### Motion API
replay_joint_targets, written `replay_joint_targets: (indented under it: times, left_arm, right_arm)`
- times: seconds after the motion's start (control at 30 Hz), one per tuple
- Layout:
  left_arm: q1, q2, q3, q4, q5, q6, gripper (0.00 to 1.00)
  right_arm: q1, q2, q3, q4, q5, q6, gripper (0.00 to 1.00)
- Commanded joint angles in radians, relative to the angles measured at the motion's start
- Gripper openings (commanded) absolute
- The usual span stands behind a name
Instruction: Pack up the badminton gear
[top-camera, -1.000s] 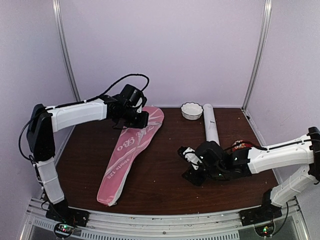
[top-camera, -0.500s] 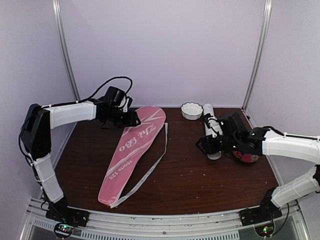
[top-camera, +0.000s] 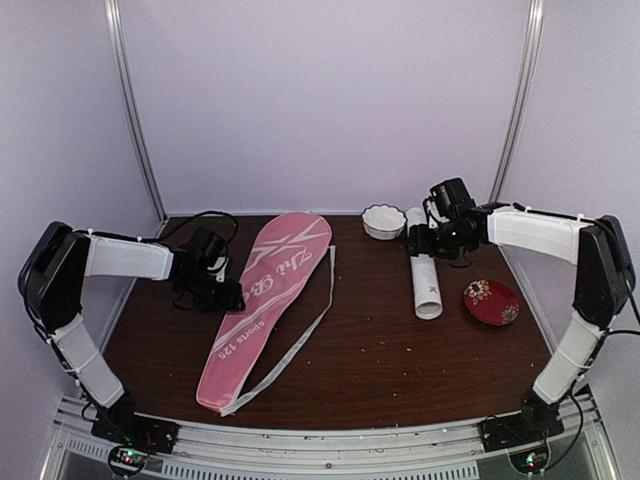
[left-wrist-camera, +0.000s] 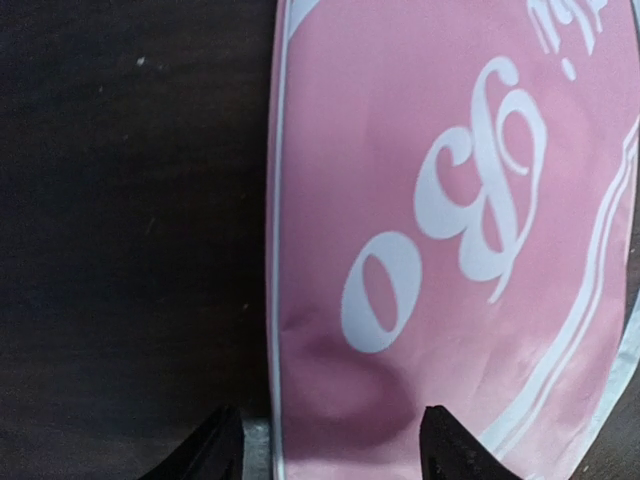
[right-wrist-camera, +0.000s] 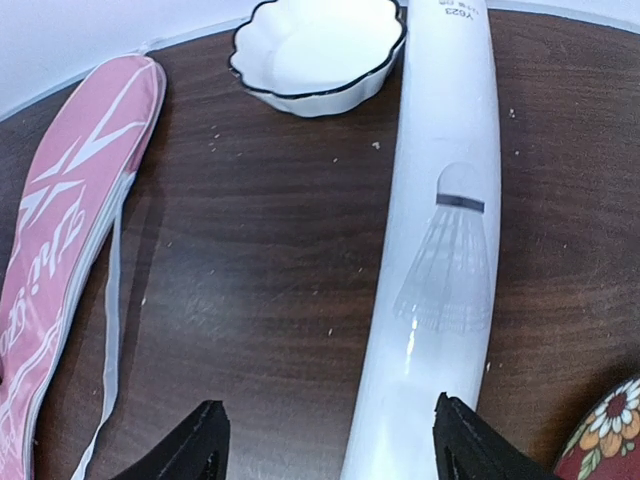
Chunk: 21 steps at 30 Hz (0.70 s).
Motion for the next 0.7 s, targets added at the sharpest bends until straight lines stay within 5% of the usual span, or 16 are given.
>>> replay_joint_targets:
  times: [0.0, 0.3, 0.67]
  left_arm:
    - [-0.003, -0.038, -0.046, 0.041, -0.056, 0.023, 0.63]
    - [-0.003, -0.070, -0.162, 0.100, 0.013, -0.032, 0.63]
    - [-0.053, -0.065, -0.265, 0.243, 0.107, -0.180, 0.57]
  right_arm:
    - [-0.068, 0.127, 0.142, -0.085, -0.025, -0.007, 0.72]
    - [-0.152, 0.333, 0.352, -0.160, -0.050, -0.036, 0.72]
    - [-0.173, 0.460, 0.410, -0.166, -0.134, -0.022, 0.68]
